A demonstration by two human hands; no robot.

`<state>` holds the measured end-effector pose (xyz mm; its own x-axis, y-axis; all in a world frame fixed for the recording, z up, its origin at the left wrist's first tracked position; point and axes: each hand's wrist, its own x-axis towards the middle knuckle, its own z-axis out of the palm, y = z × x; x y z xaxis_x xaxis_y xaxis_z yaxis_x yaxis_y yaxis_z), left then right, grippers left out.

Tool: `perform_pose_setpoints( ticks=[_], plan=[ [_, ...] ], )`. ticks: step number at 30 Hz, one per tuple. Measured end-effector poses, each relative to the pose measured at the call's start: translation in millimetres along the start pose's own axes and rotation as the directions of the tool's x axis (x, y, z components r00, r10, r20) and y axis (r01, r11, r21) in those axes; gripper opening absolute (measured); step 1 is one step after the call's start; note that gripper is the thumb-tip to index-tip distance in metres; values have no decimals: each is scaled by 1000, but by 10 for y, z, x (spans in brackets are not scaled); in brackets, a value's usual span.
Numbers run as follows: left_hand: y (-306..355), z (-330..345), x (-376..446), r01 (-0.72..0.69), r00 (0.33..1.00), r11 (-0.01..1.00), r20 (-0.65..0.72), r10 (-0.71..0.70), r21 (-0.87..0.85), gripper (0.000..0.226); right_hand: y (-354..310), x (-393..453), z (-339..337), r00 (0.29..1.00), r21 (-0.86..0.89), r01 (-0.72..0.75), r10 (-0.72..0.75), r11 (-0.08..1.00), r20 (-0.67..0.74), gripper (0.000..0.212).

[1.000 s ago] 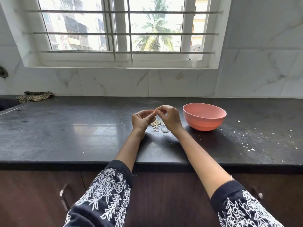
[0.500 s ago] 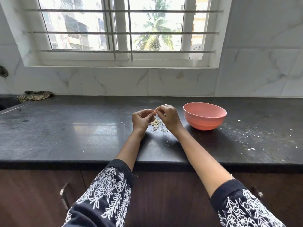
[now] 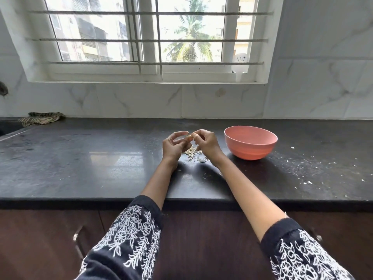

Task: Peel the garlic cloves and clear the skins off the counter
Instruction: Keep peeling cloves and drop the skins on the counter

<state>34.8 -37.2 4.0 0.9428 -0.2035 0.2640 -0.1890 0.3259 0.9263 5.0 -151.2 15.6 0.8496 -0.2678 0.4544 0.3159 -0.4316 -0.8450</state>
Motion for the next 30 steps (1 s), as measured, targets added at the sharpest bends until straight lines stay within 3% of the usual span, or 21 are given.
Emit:
perform_pose_setpoints(
  ticks=[2, 6, 8, 13, 22, 27, 30],
  plan=[
    [-14, -9, 10, -20, 1000, 999, -22, 21, 50, 15, -15, -14, -7, 997, 115, -70, 67, 991, 28, 11],
    [-82, -48, 64, -191, 962, 891, -101, 253, 413, 11, -52, -42, 3, 996, 144, -92, 91, 985, 19, 12],
    [-96, -40, 69, -221, 956, 867, -77, 284, 447, 8, -55, -41, 1, 996, 161, -91, 93, 983, -7, 16],
    [-80, 10, 57, -211, 973, 904, -7, 230, 372, 10, -54, -33, -10, 994, 188, -94, 102, 978, -33, 9],
    [-31, 19, 36, -84, 994, 988, -61, 93, 128, 13, -57, -42, -6, 995, 205, -87, 94, 975, -21, 9],
    [-9, 23, 26, -49, 993, 997, -104, 54, 55, 10, -41, -18, -38, 986, 239, -86, 117, 967, -117, 12],
    [-8, 17, 21, -39, 993, 998, -106, 44, 45, 16, -18, -12, -39, 981, 171, -39, 71, 985, -182, 17]
  ],
)
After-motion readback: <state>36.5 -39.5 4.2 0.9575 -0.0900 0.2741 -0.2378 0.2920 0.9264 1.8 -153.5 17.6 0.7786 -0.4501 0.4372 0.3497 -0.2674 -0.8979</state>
